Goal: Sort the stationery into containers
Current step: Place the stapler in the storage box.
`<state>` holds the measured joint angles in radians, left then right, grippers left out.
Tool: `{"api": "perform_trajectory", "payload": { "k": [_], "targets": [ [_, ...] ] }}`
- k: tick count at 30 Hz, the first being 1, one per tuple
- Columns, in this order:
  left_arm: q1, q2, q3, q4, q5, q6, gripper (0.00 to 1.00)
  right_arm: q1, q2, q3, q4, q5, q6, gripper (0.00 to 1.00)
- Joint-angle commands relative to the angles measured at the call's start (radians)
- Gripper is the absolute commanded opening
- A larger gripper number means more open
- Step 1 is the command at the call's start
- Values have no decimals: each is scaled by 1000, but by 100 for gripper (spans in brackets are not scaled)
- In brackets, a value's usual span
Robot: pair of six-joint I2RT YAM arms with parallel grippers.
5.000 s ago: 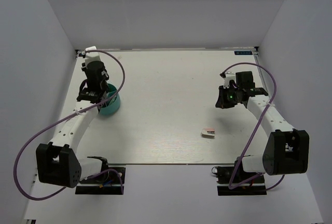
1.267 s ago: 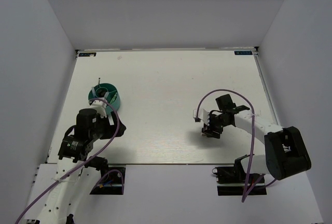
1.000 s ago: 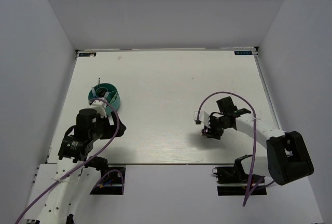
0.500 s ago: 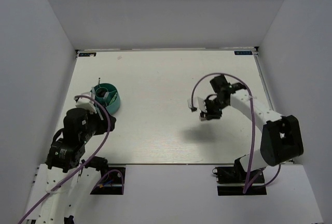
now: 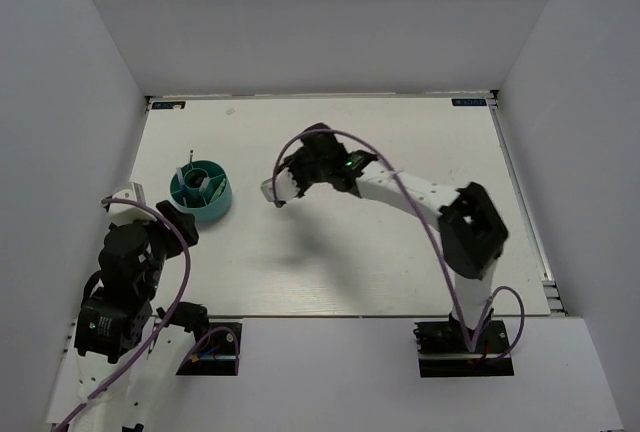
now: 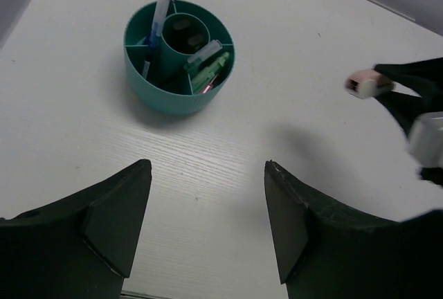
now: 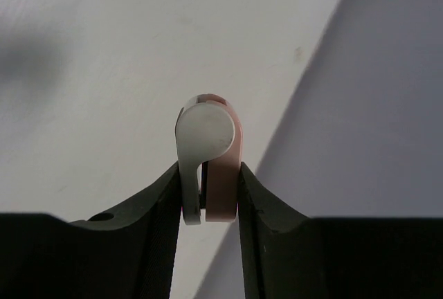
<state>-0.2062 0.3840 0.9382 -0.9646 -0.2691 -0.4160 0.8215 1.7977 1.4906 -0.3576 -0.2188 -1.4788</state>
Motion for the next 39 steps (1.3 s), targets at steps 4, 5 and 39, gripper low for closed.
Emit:
{"api": "perform_trajectory", "payload": {
  "k": [4, 5, 39],
  "targets": [
    [-1, -25, 48, 3, -131, 26, 76, 90, 350, 212, 751, 177, -178, 0],
    [-1, -27, 50, 0, -139, 28, 76, 94, 382, 253, 782, 182, -186, 0],
    [-33, -66, 11, -16, -234, 89, 78, 18, 617, 249, 1231, -511, -550, 0]
  ]
}}
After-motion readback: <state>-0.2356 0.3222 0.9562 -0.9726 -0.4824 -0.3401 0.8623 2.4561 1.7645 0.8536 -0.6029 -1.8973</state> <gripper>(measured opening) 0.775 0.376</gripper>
